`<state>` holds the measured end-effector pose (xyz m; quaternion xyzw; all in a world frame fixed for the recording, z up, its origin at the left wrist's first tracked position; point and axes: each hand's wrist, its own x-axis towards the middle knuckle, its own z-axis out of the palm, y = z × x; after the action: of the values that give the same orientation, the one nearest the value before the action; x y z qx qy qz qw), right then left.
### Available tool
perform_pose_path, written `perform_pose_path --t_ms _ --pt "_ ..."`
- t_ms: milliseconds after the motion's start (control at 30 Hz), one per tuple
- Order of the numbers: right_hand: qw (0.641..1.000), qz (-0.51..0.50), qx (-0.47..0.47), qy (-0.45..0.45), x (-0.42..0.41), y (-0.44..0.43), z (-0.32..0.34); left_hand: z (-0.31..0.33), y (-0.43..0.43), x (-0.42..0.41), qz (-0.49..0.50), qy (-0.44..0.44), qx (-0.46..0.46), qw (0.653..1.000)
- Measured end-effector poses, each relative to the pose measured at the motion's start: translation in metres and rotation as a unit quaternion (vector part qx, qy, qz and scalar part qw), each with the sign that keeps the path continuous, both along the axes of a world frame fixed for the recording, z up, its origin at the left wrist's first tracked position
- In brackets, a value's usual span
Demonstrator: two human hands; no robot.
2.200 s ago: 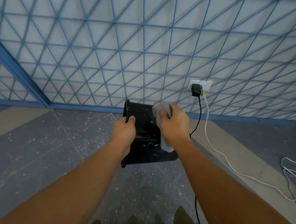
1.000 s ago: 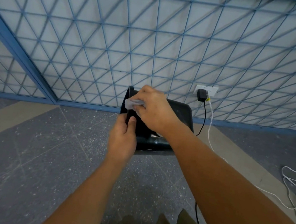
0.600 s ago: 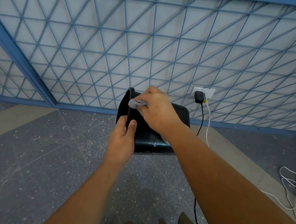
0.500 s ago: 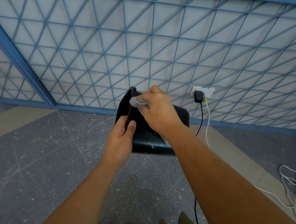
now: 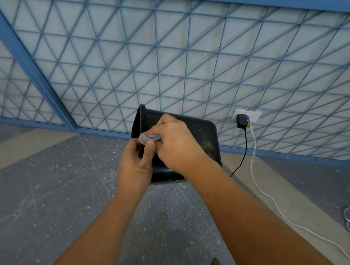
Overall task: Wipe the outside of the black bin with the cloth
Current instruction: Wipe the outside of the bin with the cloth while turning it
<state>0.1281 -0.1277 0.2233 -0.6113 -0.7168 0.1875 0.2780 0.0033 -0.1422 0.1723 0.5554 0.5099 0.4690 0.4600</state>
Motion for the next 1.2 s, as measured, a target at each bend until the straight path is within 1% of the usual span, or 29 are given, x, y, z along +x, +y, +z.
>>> perform_pose_path --t_ms 133,233,300,333,400,500,600,700,833,933,1067,1200 --pt "1.0 0.004 -0.005 -0.011 -0.005 -0.003 0.01 0.011 0.001 -0.007 -0.031 -0.019 -0.07 0.997" --pt "0.999 0.009 -0.022 -0.044 -0.017 -0.012 0.01 0.009 -0.008 -0.015 0.004 -0.072 -0.124 0.99" --pt "0.998 -0.016 -0.014 -0.067 -0.026 -0.021 0.007 0.01 -0.013 -0.017 0.031 -0.108 -0.165 0.98" --pt "0.997 -0.035 -0.01 -0.065 -0.032 -0.027 0.005 0.01 -0.015 -0.017 0.036 -0.121 -0.183 0.975" --pt "0.996 -0.073 -0.009 -0.054 -0.043 -0.038 0.003 0.015 -0.017 -0.017 0.038 -0.141 -0.207 0.967" --pt "0.992 -0.101 -0.024 -0.072 -0.056 -0.044 0.005 0.024 -0.024 -0.015 0.048 -0.168 -0.234 0.957" --pt "0.99 -0.111 -0.034 -0.074 -0.061 -0.046 0.012 0.029 -0.024 -0.018 0.051 -0.182 -0.249 0.95" --pt "0.989 -0.135 -0.035 -0.044 -0.057 -0.052 0.005 0.024 -0.02 -0.02 0.069 -0.193 -0.249 0.947" --pt "0.988 -0.146 -0.054 -0.01 -0.056 -0.054 -0.012 0.011 -0.012 -0.025 0.101 -0.165 -0.237 0.952" --pt "0.986 -0.146 -0.069 -0.032 -0.056 -0.055 -0.024 0.001 -0.008 -0.027 0.108 -0.127 -0.223 0.961" --pt "0.988 -0.149 -0.036 -0.023 -0.052 -0.063 -0.045 -0.005 -0.003 -0.024 0.103 -0.104 -0.233 0.961" --pt "0.994 -0.105 0.009 -0.004 -0.06 -0.067 -0.054 -0.004 0.001 -0.023 0.161 -0.112 -0.221 0.955"
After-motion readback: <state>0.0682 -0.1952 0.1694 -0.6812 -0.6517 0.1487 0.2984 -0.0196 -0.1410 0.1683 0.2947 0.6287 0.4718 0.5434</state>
